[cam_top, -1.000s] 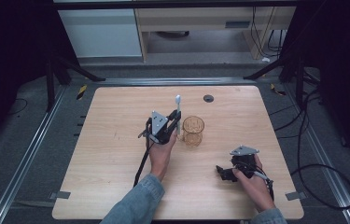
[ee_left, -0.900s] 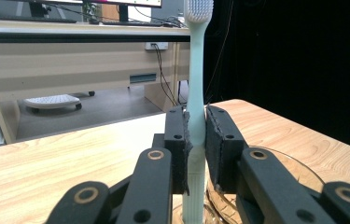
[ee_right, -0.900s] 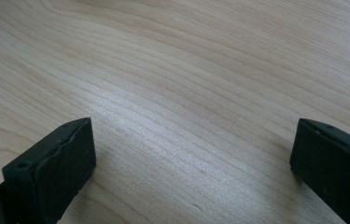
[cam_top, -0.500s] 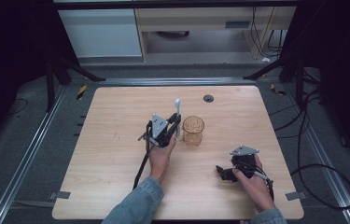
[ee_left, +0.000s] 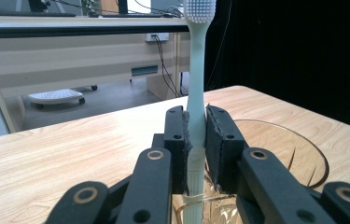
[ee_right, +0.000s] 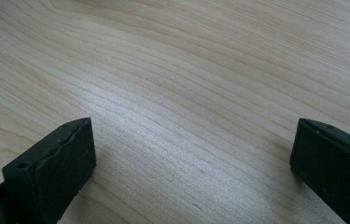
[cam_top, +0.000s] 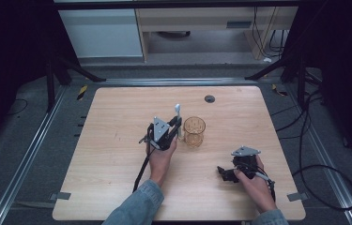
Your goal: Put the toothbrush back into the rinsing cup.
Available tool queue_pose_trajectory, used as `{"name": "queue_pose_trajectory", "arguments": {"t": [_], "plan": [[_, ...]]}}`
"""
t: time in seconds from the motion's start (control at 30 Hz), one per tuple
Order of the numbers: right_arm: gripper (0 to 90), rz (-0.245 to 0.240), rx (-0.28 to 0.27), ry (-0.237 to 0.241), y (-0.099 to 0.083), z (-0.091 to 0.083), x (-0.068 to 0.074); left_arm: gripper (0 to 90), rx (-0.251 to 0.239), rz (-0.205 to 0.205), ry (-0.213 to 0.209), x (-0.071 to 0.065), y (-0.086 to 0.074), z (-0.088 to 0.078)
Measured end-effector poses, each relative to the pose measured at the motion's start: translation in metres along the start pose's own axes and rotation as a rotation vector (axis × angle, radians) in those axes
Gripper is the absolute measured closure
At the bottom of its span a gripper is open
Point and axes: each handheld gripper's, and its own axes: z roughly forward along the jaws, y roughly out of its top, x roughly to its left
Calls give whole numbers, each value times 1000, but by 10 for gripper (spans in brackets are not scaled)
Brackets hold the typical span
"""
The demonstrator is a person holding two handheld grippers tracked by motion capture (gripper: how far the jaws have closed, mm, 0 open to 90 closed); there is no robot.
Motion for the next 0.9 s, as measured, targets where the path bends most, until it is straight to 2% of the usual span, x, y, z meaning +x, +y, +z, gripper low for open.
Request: {"name": "queue_pose_trajectory", "arguments": {"t": [0.5, 0.67, 0.73, 0.9], "plan": [[5, -2, 0, -1, 0, 0, 0, 784, 28, 7, -3, 0, -5, 1], [5, -2, 0, -1, 0, 0, 0, 783, 37, 1, -2, 0, -7, 2], [5, 0, 0, -1, 0, 0, 0, 783, 45, -28, -6, 1, -7, 2], [5, -1, 0, 0, 0, 0, 0, 783, 56, -20, -5, 2, -7, 3]]}}
